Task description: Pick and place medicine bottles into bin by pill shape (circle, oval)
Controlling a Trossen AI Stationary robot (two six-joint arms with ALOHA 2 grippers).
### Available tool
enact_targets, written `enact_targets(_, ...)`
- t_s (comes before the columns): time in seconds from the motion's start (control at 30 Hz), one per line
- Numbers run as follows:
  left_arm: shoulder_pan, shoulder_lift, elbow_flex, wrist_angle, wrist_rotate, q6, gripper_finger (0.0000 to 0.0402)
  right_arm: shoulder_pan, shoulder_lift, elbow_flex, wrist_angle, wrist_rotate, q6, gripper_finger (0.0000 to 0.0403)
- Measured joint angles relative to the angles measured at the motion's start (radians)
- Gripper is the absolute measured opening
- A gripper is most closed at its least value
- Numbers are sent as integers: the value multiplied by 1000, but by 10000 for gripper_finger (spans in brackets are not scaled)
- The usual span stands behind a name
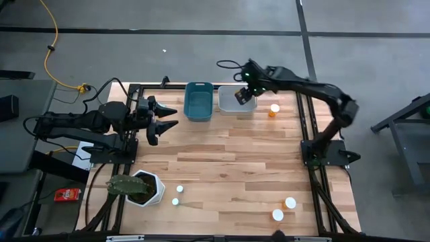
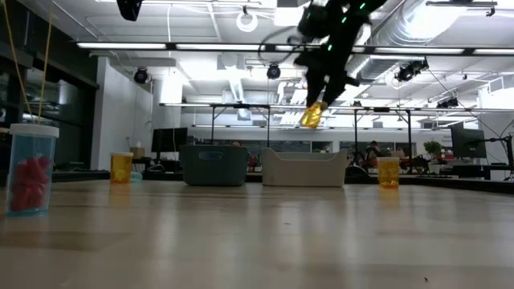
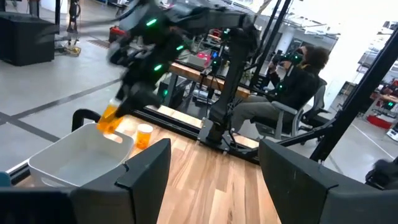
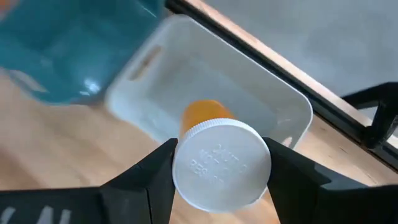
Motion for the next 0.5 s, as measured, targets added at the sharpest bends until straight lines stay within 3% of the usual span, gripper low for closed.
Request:
enact_targets(0.2, 0, 0, 0, 0, 0, -1, 232, -61, 193, 82, -12, 0, 12, 193)
enact_targets(0.5, 0, 0, 0, 1, 3, -26, 232, -104, 353, 150, -65, -2, 226, 193)
